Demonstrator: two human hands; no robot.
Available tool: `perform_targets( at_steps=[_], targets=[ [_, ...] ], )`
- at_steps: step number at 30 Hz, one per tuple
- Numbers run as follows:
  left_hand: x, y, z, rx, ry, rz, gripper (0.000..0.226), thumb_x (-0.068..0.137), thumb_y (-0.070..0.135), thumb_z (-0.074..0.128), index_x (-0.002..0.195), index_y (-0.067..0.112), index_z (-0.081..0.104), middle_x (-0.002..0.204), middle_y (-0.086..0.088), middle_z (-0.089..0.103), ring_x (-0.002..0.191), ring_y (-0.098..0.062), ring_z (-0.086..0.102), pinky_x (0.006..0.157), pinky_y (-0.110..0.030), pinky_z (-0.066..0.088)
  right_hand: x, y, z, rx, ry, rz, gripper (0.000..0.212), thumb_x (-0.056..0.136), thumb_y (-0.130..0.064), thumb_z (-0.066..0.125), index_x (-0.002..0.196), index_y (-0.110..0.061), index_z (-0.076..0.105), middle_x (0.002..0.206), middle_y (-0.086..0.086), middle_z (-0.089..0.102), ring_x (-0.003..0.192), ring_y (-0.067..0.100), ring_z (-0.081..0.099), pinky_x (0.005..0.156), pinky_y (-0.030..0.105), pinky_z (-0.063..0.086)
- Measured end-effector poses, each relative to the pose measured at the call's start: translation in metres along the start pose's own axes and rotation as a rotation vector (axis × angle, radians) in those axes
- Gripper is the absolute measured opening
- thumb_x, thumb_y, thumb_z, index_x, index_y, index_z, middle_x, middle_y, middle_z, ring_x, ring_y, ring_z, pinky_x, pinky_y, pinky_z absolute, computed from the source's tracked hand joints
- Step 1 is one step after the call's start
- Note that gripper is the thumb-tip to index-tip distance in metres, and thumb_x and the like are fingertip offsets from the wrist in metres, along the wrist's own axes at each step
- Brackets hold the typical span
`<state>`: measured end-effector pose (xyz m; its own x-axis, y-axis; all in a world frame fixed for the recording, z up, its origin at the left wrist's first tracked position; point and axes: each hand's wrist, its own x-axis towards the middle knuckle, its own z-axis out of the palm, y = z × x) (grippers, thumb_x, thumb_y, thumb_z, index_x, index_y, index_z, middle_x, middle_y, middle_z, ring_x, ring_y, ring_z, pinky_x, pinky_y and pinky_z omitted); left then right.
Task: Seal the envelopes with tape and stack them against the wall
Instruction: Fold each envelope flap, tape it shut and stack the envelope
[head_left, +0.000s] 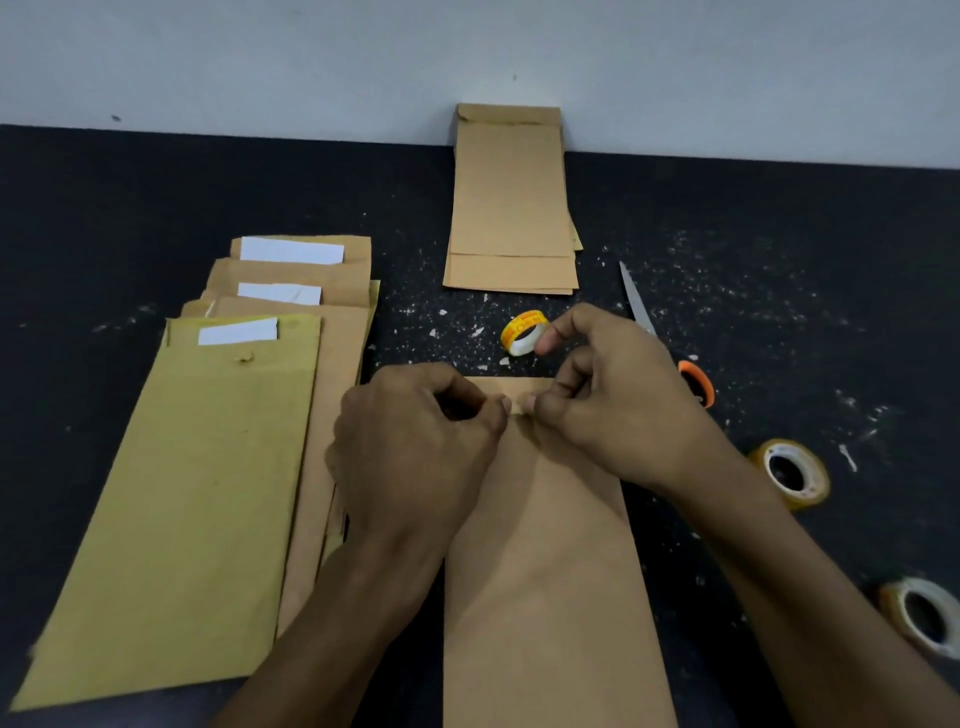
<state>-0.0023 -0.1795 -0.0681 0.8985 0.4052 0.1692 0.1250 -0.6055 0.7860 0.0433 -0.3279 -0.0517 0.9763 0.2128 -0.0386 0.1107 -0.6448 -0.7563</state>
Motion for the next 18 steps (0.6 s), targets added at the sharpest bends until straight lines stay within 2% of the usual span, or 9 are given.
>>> perform_targets(
  at_steps=[3, 7, 10, 13, 16, 18],
  targets=[
    [-0.001, 0.001, 0.000, 0.026, -0.005, -0.006, 0.017, 0.070, 0.042, 0.084, 0.067, 0.029, 0.073, 0.066, 0.014, 0.068, 0.066, -0.011, 0.063, 0.058, -0.029, 0.051, 0.001, 0.000, 0.000, -0.002, 0.002, -0.002, 0.036, 0.079, -0.016, 0.081, 0.095, -0.031, 0.053, 0.070, 0.000, 0.068, 0.063, 0.009, 0.060, 0.066, 0.027, 0.050],
    [-0.002, 0.003, 0.001, 0.062, -0.006, 0.000, 0.016, 0.072, 0.041, 0.084, 0.070, 0.028, 0.074, 0.066, 0.015, 0.065, 0.061, -0.002, 0.056, 0.052, -0.021, 0.038, 0.000, 0.004, 0.005, -0.020, 0.011, -0.003, 0.037, 0.081, -0.017, 0.078, 0.098, -0.036, 0.051, 0.076, -0.002, 0.065, 0.080, 0.017, 0.059, 0.070, 0.032, 0.048],
    [-0.003, 0.004, 0.001, 0.076, -0.017, 0.022, 0.016, 0.073, 0.041, 0.084, 0.073, 0.028, 0.075, 0.070, 0.012, 0.068, 0.064, -0.009, 0.060, 0.057, -0.028, 0.048, -0.002, 0.004, 0.008, -0.057, 0.014, -0.007, 0.037, 0.083, -0.016, 0.074, 0.101, -0.037, 0.049, 0.086, 0.001, 0.063, 0.083, 0.016, 0.058, 0.069, 0.029, 0.046],
    [-0.001, 0.003, 0.000, 0.108, -0.029, 0.056, 0.018, 0.072, 0.042, 0.084, 0.075, 0.025, 0.078, 0.074, 0.007, 0.070, 0.070, -0.015, 0.065, 0.062, -0.035, 0.054, -0.006, 0.001, 0.010, -0.128, 0.035, -0.042, 0.036, 0.082, -0.017, 0.071, 0.101, -0.036, 0.047, 0.087, 0.002, 0.061, 0.085, 0.018, 0.058, 0.074, 0.038, 0.052],
    [0.005, 0.001, -0.003, 0.134, -0.065, 0.058, 0.023, 0.070, 0.046, 0.084, 0.076, 0.024, 0.080, 0.071, 0.006, 0.073, 0.070, -0.016, 0.068, 0.064, -0.029, 0.050, -0.009, -0.002, 0.011, -0.171, 0.050, -0.075, 0.034, 0.082, -0.015, 0.069, 0.102, -0.031, 0.047, 0.084, 0.001, 0.060, 0.086, 0.022, 0.057, 0.077, 0.045, 0.052],
    [0.008, 0.001, -0.005, 0.156, -0.075, 0.033, 0.027, 0.067, 0.049, 0.084, 0.073, 0.023, 0.080, 0.068, 0.004, 0.072, 0.069, -0.016, 0.067, 0.060, -0.019, 0.040, -0.010, -0.003, 0.012, -0.180, 0.054, -0.080, 0.033, 0.083, -0.014, 0.068, 0.102, -0.030, 0.047, 0.083, 0.001, 0.060, 0.087, 0.022, 0.057, 0.077, 0.046, 0.052]
  ],
)
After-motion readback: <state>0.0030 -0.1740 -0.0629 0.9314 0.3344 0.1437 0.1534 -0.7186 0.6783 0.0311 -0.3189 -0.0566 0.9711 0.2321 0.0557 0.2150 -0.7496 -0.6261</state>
